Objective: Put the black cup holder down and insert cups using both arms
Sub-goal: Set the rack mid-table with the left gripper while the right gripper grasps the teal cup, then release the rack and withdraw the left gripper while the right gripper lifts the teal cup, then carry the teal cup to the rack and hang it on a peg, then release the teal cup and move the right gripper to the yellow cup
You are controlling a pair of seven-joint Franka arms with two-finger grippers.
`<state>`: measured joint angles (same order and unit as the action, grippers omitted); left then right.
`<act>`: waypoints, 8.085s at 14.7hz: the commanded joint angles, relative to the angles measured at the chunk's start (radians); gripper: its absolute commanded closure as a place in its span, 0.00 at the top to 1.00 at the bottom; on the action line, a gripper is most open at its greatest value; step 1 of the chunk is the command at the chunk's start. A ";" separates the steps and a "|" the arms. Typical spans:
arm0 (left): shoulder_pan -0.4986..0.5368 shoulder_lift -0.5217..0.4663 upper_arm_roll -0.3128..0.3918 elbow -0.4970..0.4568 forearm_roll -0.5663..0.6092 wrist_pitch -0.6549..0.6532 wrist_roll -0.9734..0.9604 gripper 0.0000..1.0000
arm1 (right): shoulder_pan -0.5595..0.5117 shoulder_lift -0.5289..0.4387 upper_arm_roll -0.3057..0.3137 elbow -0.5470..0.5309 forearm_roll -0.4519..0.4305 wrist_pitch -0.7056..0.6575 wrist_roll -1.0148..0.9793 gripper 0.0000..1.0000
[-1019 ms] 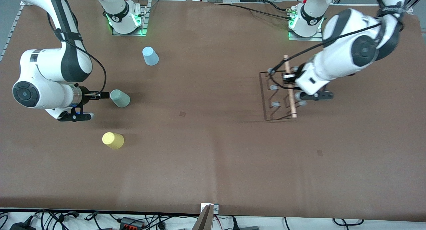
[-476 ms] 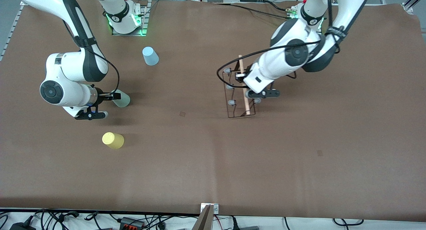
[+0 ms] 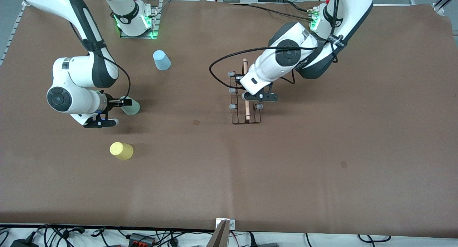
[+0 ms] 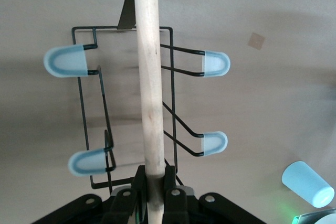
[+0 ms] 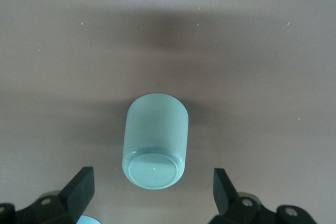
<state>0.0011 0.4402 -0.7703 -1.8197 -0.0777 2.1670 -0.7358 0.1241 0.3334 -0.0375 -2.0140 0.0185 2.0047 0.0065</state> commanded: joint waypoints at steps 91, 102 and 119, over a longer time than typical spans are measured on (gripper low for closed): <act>0.128 -0.362 0.629 0.224 0.064 -0.697 0.725 1.00 | 0.709 0.176 -0.001 0.466 0.310 -0.216 0.382 0.25; 0.123 -0.362 0.625 0.227 0.064 -0.697 0.724 1.00 | 0.713 0.222 -0.001 0.466 0.299 -0.195 0.380 0.26; 0.132 -0.360 0.628 0.227 0.064 -0.691 0.734 1.00 | 0.687 0.104 -0.149 0.534 0.298 -0.300 0.432 1.00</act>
<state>0.1293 0.0806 -0.1401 -1.6037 -0.0319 1.4825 -0.0227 0.8191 0.4871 -0.1154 -1.4760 0.3113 1.7440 0.4298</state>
